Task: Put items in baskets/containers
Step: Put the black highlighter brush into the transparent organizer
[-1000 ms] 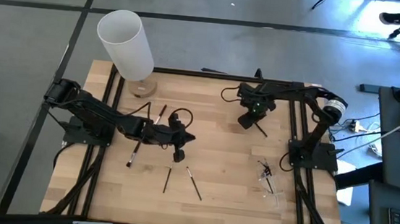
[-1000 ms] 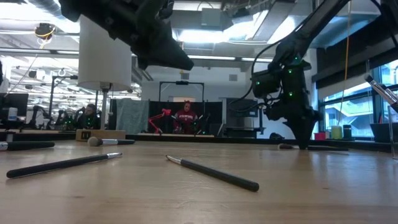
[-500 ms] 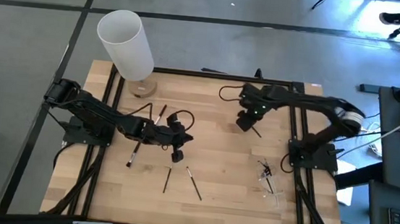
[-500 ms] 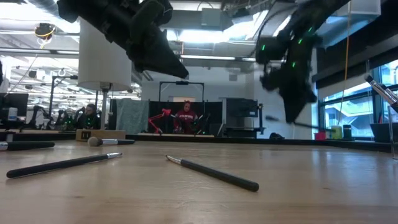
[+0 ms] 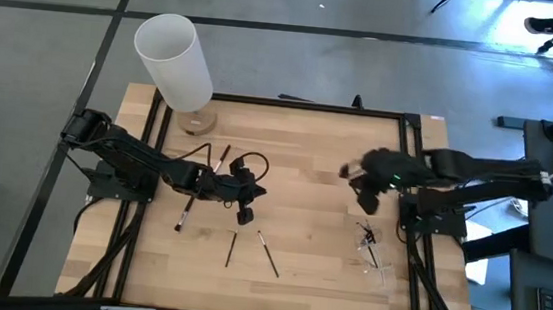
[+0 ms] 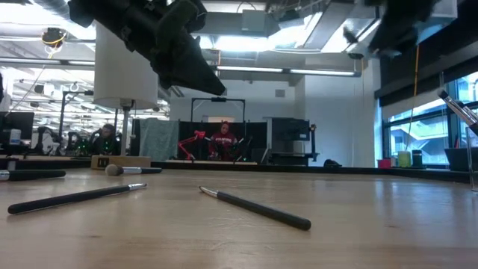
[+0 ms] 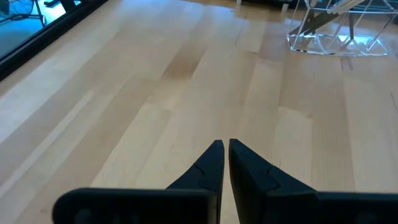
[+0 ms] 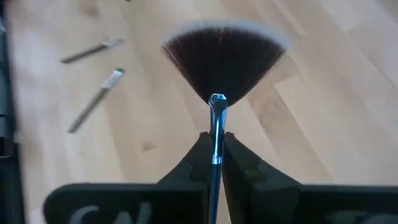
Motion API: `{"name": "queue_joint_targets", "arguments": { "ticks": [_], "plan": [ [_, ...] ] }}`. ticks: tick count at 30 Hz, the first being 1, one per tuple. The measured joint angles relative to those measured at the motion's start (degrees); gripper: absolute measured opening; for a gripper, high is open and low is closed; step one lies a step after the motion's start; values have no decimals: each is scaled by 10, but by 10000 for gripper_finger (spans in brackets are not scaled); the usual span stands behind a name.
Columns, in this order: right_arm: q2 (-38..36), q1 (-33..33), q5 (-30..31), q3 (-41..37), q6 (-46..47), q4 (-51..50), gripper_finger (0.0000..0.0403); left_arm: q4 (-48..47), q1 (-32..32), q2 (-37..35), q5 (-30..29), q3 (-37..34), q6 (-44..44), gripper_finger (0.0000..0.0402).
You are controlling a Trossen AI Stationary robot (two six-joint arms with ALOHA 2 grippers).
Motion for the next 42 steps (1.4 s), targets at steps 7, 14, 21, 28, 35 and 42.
{"name": "queue_joint_targets", "arguments": {
  "ticks": [7, 14, 21, 28, 35, 42],
  "plan": [
    [-90, 130, 67, 0, 95, -60, 21, 0, 0, 0, -27, 0, -3, 20],
    [-113, 224, 71, 0, 149, -86, 21, 0, 0, 0, -35, 0, -4, 20],
    [-87, 342, 157, 1, 212, -83, 21, -8, 0, 0, -35, 0, -7, 20],
    [-33, 514, 309, 1, 281, -93, 21, -36, -1, 0, -34, 0, -38, 20],
    [22, 608, 375, 1, 384, -92, 21, -29, -11, 0, -42, 0, -43, 20],
    [73, 642, 397, 1, 435, -93, 21, 3, -12, 0, -44, 0, -44, 20]
  ]
}}
